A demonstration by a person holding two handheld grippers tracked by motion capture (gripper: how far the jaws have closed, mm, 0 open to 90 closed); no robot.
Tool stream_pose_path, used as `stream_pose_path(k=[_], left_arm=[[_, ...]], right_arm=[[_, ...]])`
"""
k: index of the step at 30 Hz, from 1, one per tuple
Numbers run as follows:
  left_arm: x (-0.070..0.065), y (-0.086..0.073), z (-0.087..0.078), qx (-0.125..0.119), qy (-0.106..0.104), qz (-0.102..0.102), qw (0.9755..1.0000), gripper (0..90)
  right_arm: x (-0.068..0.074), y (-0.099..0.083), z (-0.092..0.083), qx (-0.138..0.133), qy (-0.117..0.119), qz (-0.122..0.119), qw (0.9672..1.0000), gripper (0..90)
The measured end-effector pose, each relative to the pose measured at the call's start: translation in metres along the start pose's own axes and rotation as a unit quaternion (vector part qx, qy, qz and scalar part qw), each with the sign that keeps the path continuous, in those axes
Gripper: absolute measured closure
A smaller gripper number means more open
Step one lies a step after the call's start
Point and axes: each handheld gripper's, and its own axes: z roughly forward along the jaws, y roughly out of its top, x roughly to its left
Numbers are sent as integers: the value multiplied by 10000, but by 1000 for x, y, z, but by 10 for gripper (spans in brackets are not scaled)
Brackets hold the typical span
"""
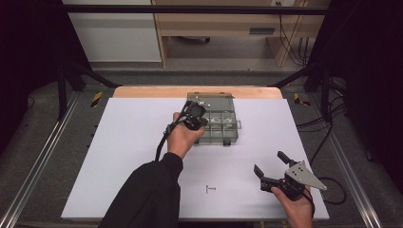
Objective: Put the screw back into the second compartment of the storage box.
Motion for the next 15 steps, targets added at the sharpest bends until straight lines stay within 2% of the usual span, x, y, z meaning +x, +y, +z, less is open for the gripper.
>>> stream_pose_path(k=[15], left_arm=[[10, -1, 27, -157, 177, -289, 9993, 863]], right_arm=[[0, 0, 0, -5, -7, 30, 10000, 32]])
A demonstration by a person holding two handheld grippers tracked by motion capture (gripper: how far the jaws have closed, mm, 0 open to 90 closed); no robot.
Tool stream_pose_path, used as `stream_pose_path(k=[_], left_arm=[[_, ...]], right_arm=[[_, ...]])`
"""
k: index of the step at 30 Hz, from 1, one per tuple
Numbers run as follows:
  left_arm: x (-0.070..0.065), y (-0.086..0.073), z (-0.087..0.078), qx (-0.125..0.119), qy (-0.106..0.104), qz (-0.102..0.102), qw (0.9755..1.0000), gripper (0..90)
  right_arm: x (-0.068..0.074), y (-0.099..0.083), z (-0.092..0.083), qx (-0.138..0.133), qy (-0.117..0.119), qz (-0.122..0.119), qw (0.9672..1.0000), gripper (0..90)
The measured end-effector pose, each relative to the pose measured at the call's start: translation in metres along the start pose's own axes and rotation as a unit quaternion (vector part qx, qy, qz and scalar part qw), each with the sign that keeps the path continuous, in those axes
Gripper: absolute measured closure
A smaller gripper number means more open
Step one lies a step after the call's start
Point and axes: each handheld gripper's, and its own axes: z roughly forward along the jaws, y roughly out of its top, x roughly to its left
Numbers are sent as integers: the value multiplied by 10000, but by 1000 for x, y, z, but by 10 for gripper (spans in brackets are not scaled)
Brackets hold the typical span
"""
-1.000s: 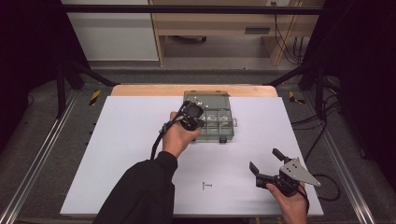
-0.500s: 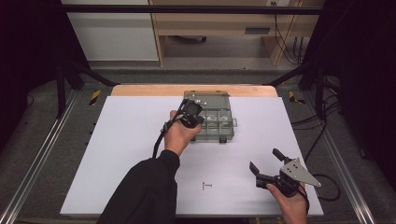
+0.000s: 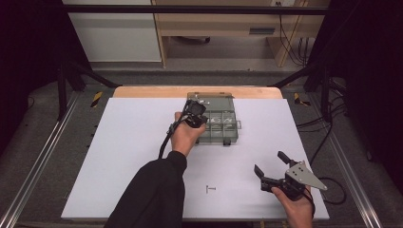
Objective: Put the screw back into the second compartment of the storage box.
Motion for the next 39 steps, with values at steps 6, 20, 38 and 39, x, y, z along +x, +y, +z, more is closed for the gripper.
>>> stream_pose_path(k=[6, 20, 38, 39], left_arm=[[4, -1, 13, -43, -22, -151, 9999, 863], [14, -1, 19, -473, 154, -290, 9983, 670], [-13, -20, -15, -529, -83, 130, 9985, 426], [-13, -20, -15, -529, -83, 130, 9985, 415]], right_arm=[[-1, 0, 0, 21, 7, -10, 10000, 33], [-1, -1, 1, 47, 17, -24, 10000, 33], [0, -1, 1, 76, -12, -43, 10000, 31], [0, -1, 1, 76, -12, -43, 10000, 31]])
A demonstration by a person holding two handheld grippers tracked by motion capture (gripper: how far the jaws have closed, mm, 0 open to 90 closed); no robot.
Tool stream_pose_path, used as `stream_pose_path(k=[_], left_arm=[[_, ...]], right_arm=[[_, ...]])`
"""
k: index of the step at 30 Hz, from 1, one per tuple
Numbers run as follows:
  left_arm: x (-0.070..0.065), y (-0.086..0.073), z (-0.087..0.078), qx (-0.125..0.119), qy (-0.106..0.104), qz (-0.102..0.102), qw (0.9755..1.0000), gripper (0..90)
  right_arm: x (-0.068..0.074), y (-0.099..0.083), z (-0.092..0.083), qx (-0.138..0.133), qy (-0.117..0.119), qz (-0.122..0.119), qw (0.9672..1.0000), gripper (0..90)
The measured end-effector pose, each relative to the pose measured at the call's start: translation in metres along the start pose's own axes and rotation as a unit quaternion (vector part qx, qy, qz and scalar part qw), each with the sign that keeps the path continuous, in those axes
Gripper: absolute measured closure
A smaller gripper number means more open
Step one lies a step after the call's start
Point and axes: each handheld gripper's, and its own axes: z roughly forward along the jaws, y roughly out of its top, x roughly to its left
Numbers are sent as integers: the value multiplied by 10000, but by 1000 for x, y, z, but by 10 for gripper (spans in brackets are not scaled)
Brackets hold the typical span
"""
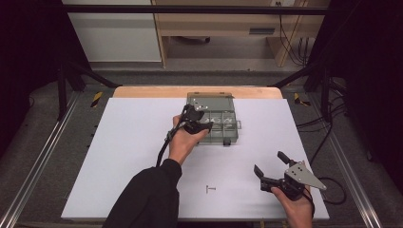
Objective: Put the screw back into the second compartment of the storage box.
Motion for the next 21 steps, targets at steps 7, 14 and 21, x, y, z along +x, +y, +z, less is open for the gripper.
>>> stream_pose_path(k=[7, 14, 21], left_arm=[[-18, -17, -29, -37, -125, 246, 9996, 334], [-22, -30, -44, -39, -141, 199, 9997, 195], [-28, -43, -61, 32, -369, 223, 9991, 101]], right_arm=[[1, 0, 1, 26, -28, -55, 10000, 33], [3, 0, 2, 45, -18, -78, 10000, 29], [2, 0, 1, 54, -30, -76, 10000, 29]])
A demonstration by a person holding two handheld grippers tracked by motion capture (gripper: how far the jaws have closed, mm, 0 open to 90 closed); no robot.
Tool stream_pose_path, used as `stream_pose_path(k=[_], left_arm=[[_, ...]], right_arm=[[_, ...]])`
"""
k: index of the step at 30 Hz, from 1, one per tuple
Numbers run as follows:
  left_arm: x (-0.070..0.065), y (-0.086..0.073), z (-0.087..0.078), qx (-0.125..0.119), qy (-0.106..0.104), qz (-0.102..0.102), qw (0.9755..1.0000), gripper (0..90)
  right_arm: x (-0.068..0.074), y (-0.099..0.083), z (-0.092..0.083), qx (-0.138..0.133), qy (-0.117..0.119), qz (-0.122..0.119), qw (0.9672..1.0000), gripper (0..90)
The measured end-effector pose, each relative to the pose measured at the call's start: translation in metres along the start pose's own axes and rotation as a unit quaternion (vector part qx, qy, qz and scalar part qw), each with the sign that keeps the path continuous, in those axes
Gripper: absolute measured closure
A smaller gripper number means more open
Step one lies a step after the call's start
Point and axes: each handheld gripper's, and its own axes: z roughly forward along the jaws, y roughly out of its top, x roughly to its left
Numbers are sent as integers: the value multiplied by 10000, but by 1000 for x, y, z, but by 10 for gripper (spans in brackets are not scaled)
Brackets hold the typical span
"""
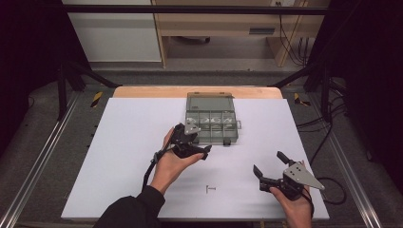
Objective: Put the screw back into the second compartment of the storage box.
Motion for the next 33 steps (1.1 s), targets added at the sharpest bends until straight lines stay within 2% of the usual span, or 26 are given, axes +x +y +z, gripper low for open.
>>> stream_pose_path(k=[3, 4, 5, 10, 12, 17, 21, 24, 26, 27, 30, 31, 33], left_arm=[[-4, -3, -4, 36, -30, 75, 10000, 84], [-7, -6, -7, 52, -140, 124, 9998, 73], [-7, -6, -7, 52, -140, 124, 9998, 71], [-21, -16, -11, 281, -285, 302, 9987, 41], [-26, -19, -12, 408, -288, 410, 9979, 38], [-39, -26, -14, 637, -485, 579, 9951, 41], [-47, -29, -16, 764, -512, 619, 9938, 40], [-58, -31, -14, 930, -628, 624, 9917, 40], [-60, -32, -13, 959, -604, 623, 9916, 41], [-65, -34, -10, 1055, -629, 637, 9904, 41], [-70, -36, -10, 1061, -572, 603, 9909, 45], [-71, -36, -10, 1134, -591, 639, 9897, 47], [-72, -37, -9, 1171, -563, 644, 9894, 50]], right_arm=[[0, 0, 0, -14, 8, -20, 10000, 29], [0, 0, 0, -15, 6, -14, 10000, 29], [0, 0, 0, -22, 2, 11, 10000, 29], [-2, 1, -2, -73, -22, 66, 9999, 29], [-2, 0, -2, -70, -34, 87, 9999, 29], [-2, 1, -2, -63, -30, 63, 10000, 29], [-2, 1, -2, -72, -16, 66, 10000, 29], [-1, 1, -2, -55, -30, 70, 10000, 29], [-2, 0, -2, -61, -21, 49, 10000, 30], [-2, 1, -2, -61, -17, 63, 10000, 30], [-2, 1, -3, -62, -35, 99, 9999, 30], [-2, 1, -3, -66, -32, 100, 9999, 31], [-2, 1, -3, -60, -43, 96, 9999, 31]])
